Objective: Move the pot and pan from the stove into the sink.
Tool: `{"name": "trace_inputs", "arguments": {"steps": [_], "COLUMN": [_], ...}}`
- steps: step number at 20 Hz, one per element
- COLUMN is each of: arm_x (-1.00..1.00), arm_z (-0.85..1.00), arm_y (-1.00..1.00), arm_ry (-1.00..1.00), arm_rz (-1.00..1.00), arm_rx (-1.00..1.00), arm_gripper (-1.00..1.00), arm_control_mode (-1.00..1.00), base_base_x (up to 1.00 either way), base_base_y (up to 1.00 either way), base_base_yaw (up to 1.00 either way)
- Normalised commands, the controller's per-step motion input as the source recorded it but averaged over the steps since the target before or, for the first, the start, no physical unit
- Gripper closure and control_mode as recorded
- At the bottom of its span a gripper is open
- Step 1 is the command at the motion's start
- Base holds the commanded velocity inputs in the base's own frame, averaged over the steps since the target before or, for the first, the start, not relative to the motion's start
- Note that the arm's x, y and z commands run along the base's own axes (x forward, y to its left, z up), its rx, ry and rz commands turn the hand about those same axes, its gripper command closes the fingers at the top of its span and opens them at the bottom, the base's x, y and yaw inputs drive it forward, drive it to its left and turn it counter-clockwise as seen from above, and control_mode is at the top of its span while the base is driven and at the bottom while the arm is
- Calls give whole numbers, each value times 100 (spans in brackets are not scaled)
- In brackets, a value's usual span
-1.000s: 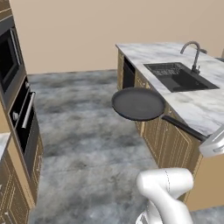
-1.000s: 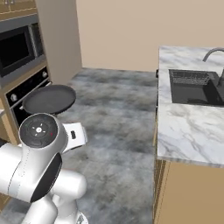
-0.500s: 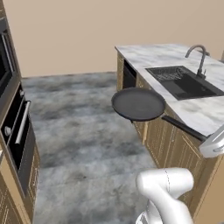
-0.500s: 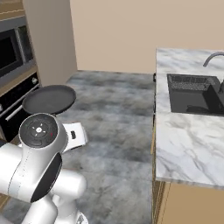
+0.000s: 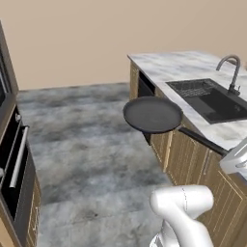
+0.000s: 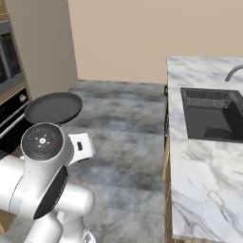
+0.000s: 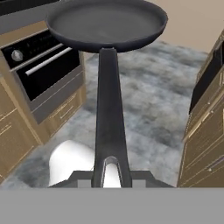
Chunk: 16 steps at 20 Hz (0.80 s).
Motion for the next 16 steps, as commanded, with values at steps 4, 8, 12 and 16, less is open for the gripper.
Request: {"name": "trace_inputs", "arguments": {"steps": [4, 8, 12, 16], "arm_x": [0, 0, 0, 0], "arm_z": [0, 0, 0, 0], "arm_y": [0, 0, 0, 0], "arm_ry": [0, 0, 0, 0], "arm_rz": [0, 0, 0, 0], "arm_rx": [0, 0, 0, 0], "arm_gripper": [100, 100, 100, 100], "arm_control_mode": [100, 100, 100, 100], "base_base_x": [75, 79, 81, 79], "base_base_y": [36, 37, 39, 39], "base_base_yaw": [-5, -5, -5, -5]}}
